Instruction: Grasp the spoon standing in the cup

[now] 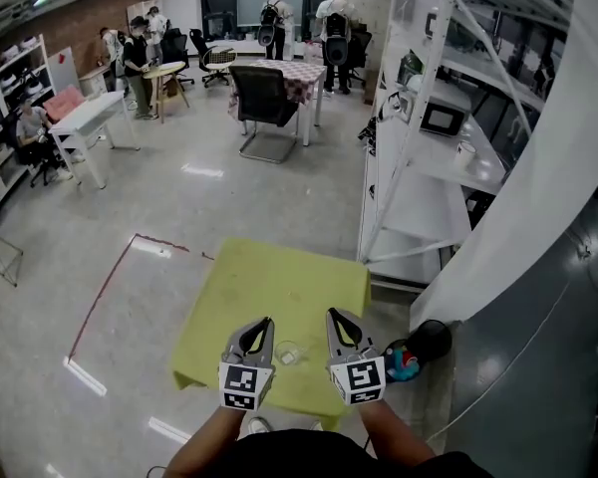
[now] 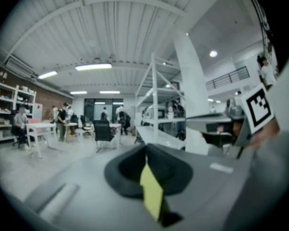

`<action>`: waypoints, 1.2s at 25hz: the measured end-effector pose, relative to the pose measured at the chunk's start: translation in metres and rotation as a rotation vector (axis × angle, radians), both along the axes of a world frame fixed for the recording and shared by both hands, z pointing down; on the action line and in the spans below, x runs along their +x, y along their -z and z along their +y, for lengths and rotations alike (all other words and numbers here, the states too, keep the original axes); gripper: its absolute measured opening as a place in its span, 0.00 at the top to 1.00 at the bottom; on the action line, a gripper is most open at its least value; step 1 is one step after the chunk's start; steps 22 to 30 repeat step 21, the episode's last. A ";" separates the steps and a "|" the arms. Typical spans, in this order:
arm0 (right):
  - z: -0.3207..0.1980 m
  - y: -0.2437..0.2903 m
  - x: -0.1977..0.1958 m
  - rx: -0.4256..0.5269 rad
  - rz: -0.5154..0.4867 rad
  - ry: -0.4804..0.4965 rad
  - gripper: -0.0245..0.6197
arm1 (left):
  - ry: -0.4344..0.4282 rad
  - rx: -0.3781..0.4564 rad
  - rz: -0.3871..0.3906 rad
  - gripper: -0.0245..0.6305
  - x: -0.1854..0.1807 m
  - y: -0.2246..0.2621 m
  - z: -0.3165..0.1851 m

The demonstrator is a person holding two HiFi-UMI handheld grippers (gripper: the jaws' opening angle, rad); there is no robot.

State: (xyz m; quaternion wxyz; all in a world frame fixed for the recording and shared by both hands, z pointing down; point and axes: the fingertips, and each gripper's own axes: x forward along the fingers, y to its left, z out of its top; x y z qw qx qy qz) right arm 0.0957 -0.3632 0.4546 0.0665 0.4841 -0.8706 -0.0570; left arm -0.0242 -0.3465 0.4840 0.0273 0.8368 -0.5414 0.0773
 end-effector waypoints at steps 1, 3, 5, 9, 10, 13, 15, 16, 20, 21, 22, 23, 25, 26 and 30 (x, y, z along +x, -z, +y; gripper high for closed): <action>0.001 0.000 0.000 0.000 0.003 0.003 0.95 | 0.000 0.003 0.003 0.94 0.000 0.001 0.002; 0.003 -0.002 -0.002 -0.008 0.008 0.014 0.95 | 0.000 0.008 0.002 0.94 0.000 0.003 0.003; 0.004 -0.005 -0.005 -0.014 0.010 0.036 0.95 | 0.007 0.012 -0.003 0.94 0.000 0.004 0.002; 0.006 -0.006 -0.012 -0.016 -0.001 0.062 0.95 | 0.025 0.021 -0.006 0.94 -0.003 0.006 0.001; 0.006 -0.006 -0.012 -0.017 -0.004 0.062 0.95 | 0.029 0.021 -0.005 0.94 -0.004 0.006 0.002; 0.005 -0.004 -0.012 -0.019 -0.011 0.056 0.95 | 0.039 0.020 0.002 0.94 -0.007 0.010 0.003; 0.003 -0.002 -0.012 -0.021 -0.013 0.047 0.95 | 0.042 0.021 0.003 0.94 -0.009 0.012 0.003; 0.002 -0.002 -0.012 -0.022 -0.012 0.044 0.95 | 0.042 0.022 0.004 0.94 -0.010 0.012 0.002; 0.000 -0.004 -0.016 -0.017 -0.009 0.047 0.95 | 0.049 0.024 0.008 0.94 -0.014 0.009 0.000; 0.000 -0.005 -0.017 -0.013 -0.009 0.048 0.95 | 0.051 0.024 0.009 0.94 -0.015 0.009 0.000; 0.000 -0.005 -0.017 -0.013 -0.009 0.048 0.95 | 0.051 0.024 0.009 0.94 -0.015 0.009 0.000; 0.000 -0.005 -0.017 -0.013 -0.009 0.048 0.95 | 0.051 0.024 0.009 0.94 -0.015 0.009 0.000; 0.000 -0.005 -0.017 -0.013 -0.009 0.048 0.95 | 0.051 0.024 0.009 0.94 -0.015 0.009 0.000; 0.000 -0.005 -0.017 -0.013 -0.009 0.048 0.95 | 0.051 0.024 0.009 0.94 -0.015 0.009 0.000; 0.000 -0.005 -0.017 -0.013 -0.009 0.048 0.95 | 0.051 0.024 0.009 0.94 -0.015 0.009 0.000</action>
